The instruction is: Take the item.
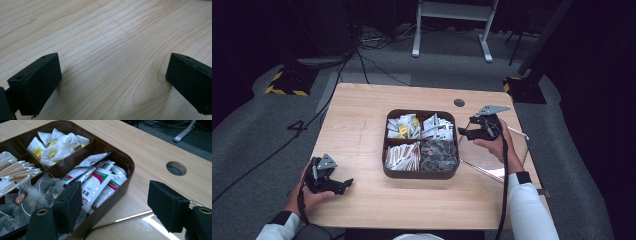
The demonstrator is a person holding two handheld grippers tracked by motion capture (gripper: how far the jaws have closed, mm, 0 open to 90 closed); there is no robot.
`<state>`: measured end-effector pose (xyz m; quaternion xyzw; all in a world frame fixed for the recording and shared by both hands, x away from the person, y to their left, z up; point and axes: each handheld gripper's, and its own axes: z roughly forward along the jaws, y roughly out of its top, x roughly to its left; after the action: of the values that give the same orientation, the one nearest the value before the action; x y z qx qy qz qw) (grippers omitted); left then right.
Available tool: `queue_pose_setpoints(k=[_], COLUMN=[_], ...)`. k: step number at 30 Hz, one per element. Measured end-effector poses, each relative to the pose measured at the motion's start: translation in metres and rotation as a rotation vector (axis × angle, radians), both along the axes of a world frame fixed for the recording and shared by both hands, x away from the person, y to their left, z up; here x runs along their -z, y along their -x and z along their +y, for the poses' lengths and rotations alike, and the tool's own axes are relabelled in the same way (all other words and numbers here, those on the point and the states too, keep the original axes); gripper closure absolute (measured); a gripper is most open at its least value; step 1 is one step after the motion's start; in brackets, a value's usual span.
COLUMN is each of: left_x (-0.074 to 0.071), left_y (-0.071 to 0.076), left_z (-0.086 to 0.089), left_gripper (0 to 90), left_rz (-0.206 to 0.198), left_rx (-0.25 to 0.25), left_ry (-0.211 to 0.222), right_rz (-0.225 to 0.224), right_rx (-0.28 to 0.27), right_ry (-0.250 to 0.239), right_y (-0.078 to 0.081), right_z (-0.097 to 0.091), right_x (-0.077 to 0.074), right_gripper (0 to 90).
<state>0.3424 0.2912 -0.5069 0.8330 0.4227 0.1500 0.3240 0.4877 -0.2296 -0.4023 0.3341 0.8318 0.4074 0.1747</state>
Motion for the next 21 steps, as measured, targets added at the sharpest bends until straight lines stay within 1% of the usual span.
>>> queue_pose_setpoints(k=[1,3,5,8,11,14,15,21], left_x=[0.000,0.000,0.000,0.000,0.000,0.000,0.000,0.000], left_y=[0.000,0.000,0.000,0.000,0.000,0.000,0.000,0.000], left_z=[0.000,0.000,0.000,0.000,0.000,0.000,0.000,0.000], left_gripper=[0.4,0.4,0.4,0.3,0.4,0.3,0.4,0.4], left_rz=[0.000,0.000,0.001,0.001,0.001,0.000,0.000,0.000], left_rx=[-0.001,-0.001,0.000,0.002,0.002,0.003,0.003,0.002], left_ry=[0.000,0.000,-0.001,-0.001,-0.001,-0.001,-0.001,-0.002], right_rz=[0.003,0.004,0.000,0.002,0.007,0.009,0.009,0.036], right_rx=[-0.006,-0.012,-0.015,-0.020,-0.022,-0.029,-0.029,-0.032], right_ry=[-0.002,0.014,0.015,0.032,0.031,0.047,0.047,0.054], right_y=[-0.001,-0.006,-0.007,-0.012,-0.015,-0.021,-0.021,-0.030], right_z=[0.004,0.014,0.016,0.025,0.031,0.040,0.040,0.055], right_x=[0.000,-0.002,-0.002,-0.003,-0.003,-0.001,-0.001,0.005], right_gripper=[29.7,31.0,31.5,31.4,31.3,31.7,31.7,32.0])
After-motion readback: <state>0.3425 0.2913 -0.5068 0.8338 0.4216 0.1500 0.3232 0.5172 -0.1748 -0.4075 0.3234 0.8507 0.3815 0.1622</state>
